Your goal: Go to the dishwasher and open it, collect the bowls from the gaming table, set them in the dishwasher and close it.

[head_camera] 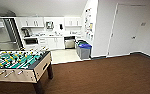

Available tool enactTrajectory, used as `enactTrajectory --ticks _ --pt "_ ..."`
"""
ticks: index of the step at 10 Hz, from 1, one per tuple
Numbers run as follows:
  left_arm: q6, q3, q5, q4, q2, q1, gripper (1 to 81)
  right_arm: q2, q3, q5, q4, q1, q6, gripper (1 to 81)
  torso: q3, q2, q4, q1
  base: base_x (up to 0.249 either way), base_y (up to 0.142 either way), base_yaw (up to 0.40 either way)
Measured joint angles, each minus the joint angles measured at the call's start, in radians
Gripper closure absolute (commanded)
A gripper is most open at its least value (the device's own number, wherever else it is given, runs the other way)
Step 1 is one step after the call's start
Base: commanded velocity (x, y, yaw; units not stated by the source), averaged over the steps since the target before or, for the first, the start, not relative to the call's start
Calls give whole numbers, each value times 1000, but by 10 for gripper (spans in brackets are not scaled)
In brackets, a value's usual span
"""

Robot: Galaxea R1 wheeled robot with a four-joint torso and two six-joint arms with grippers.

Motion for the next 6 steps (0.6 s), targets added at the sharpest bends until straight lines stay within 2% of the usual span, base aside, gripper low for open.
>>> enactTrajectory --ticks 6 --pt "0 -13 -11 0 8 0 811 14 -9 0 -6 2 0 811 0 0 0 1 143 0 0"
